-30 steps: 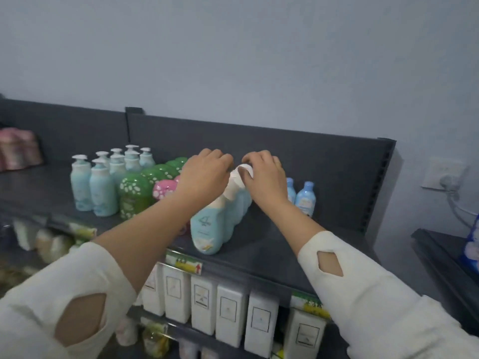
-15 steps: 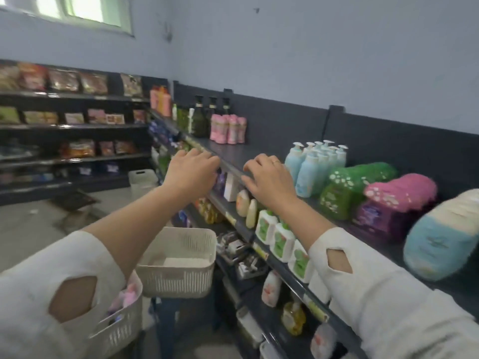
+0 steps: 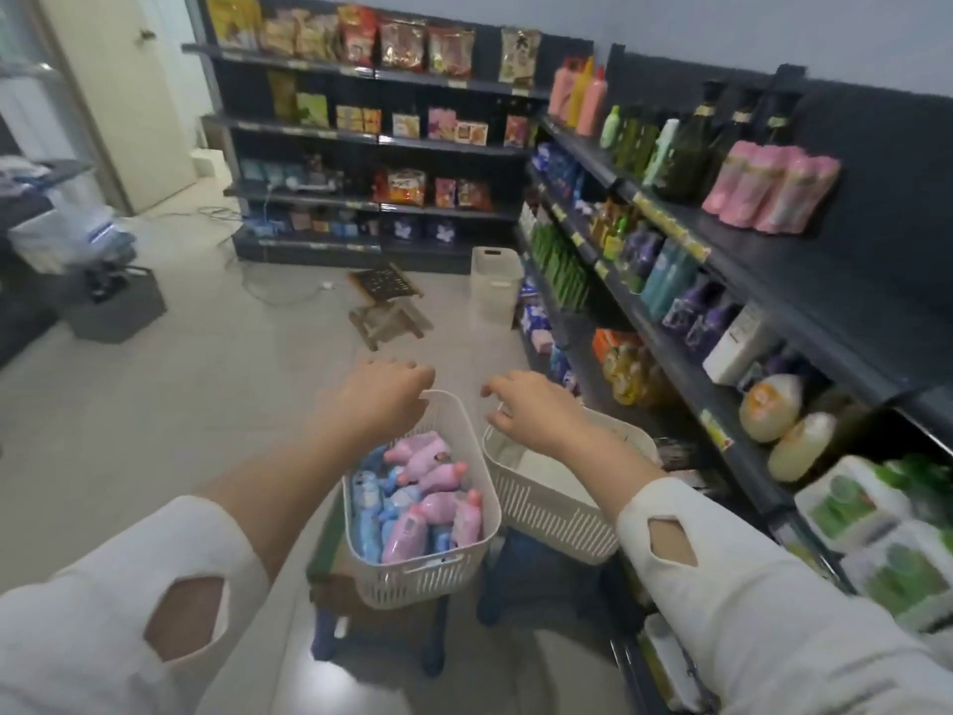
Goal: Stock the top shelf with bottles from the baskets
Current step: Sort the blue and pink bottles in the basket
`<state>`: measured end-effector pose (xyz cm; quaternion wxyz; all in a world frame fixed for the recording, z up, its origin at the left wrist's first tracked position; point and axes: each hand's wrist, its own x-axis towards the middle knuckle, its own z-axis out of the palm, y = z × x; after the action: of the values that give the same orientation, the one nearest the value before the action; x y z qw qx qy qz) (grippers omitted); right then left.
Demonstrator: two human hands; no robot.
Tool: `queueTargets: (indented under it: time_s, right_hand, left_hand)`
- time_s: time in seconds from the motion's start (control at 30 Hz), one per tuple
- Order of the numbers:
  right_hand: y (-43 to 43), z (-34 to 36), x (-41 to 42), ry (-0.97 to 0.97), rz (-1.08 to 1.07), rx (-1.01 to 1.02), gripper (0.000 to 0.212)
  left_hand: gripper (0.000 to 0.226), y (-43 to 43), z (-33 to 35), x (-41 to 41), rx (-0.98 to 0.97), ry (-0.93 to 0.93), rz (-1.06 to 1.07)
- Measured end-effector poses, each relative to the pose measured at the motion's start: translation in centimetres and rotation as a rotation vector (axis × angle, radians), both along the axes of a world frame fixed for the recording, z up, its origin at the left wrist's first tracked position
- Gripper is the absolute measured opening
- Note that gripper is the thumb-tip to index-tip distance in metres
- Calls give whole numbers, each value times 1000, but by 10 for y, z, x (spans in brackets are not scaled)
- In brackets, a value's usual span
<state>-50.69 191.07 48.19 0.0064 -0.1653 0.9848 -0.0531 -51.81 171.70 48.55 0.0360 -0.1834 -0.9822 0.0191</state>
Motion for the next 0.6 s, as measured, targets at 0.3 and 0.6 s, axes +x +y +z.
queueTargets:
  time_s: [0.3, 0.6]
  right_hand:
    - [-29, -108, -119, -263, 114, -25, 36]
    - [-76, -212, -171, -517, 181, -100, 41]
  left_hand:
    - [30, -32, -100, -76, -70, -175, 172]
    - [39, -67, -199, -108, -67, -332, 171]
